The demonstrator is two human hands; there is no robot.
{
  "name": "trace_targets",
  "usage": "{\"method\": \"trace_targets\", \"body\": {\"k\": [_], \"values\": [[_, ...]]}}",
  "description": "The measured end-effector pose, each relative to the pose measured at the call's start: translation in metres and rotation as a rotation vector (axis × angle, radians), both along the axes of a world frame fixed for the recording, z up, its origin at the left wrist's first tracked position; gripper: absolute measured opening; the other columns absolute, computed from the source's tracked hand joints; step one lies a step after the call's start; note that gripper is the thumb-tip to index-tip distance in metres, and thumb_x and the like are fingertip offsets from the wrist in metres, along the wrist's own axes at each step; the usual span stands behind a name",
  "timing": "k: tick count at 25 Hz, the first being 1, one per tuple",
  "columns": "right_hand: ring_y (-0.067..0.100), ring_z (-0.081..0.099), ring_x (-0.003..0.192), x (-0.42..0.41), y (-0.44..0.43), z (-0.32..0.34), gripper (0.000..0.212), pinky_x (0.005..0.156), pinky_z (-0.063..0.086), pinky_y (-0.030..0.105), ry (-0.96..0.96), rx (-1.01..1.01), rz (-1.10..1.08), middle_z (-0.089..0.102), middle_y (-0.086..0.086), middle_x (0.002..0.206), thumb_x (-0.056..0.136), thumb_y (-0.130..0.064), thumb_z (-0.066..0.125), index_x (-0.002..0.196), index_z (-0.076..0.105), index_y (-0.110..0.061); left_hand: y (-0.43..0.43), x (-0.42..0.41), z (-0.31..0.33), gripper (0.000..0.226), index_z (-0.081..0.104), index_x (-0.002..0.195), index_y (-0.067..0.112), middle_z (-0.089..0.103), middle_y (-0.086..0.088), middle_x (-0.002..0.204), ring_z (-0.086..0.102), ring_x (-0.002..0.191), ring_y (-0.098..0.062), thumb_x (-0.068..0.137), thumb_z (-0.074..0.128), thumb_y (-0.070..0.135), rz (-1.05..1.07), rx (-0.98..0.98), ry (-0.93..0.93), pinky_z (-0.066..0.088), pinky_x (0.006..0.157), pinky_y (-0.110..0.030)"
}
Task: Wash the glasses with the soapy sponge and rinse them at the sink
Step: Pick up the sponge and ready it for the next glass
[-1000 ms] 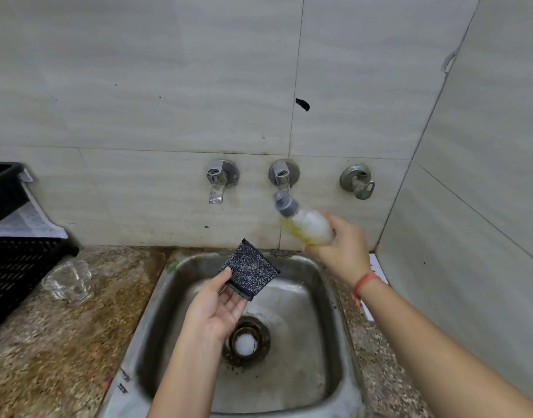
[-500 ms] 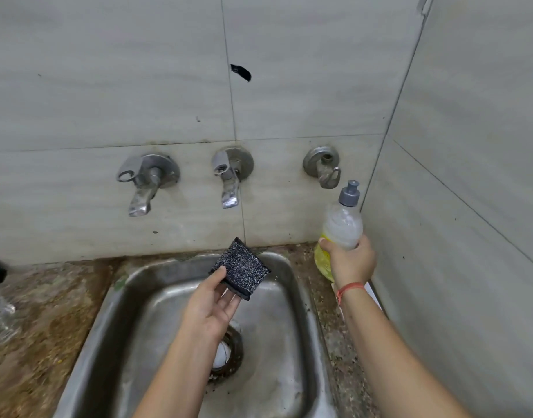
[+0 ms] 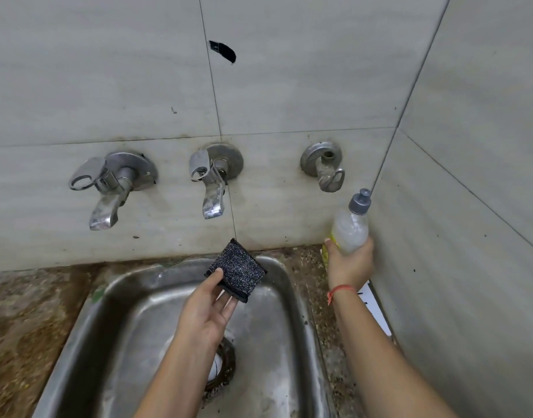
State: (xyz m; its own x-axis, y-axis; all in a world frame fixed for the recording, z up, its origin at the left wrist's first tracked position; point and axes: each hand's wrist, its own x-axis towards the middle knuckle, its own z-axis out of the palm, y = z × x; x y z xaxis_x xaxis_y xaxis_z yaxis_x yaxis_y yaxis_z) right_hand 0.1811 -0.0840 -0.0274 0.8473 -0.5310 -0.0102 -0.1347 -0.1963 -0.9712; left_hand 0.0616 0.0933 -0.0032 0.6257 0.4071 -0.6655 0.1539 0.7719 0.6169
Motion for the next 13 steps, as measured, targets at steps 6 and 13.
{"method": "trace_targets", "body": {"k": [6,13], "values": [[0.017,0.056,0.092,-0.029,-0.003,0.007,0.058,0.075,0.037,0.023,0.081,0.084,0.010,0.060,-0.002,0.110,0.075,-0.012,0.077,0.126,0.050,-0.012,-0.004,-0.016,0.010,0.005,0.058,0.088,0.013,0.065,-0.004,0.082,0.061,0.077,-0.017,0.093,0.057,0.013,-0.017,-0.015,-0.025,0.056,0.065,-0.029],[0.018,0.066,0.083,-0.105,0.039,0.029,0.006,0.078,0.054,0.027,0.101,0.305,0.480,0.069,0.001,0.083,0.087,-0.013,0.065,0.085,0.065,-0.018,-0.005,-0.059,0.037,0.005,0.056,0.088,0.014,0.061,-0.004,0.080,0.058,0.070,-0.017,0.091,0.059,0.015,-0.178,0.081,0.007,0.054,0.051,-0.024]]}}
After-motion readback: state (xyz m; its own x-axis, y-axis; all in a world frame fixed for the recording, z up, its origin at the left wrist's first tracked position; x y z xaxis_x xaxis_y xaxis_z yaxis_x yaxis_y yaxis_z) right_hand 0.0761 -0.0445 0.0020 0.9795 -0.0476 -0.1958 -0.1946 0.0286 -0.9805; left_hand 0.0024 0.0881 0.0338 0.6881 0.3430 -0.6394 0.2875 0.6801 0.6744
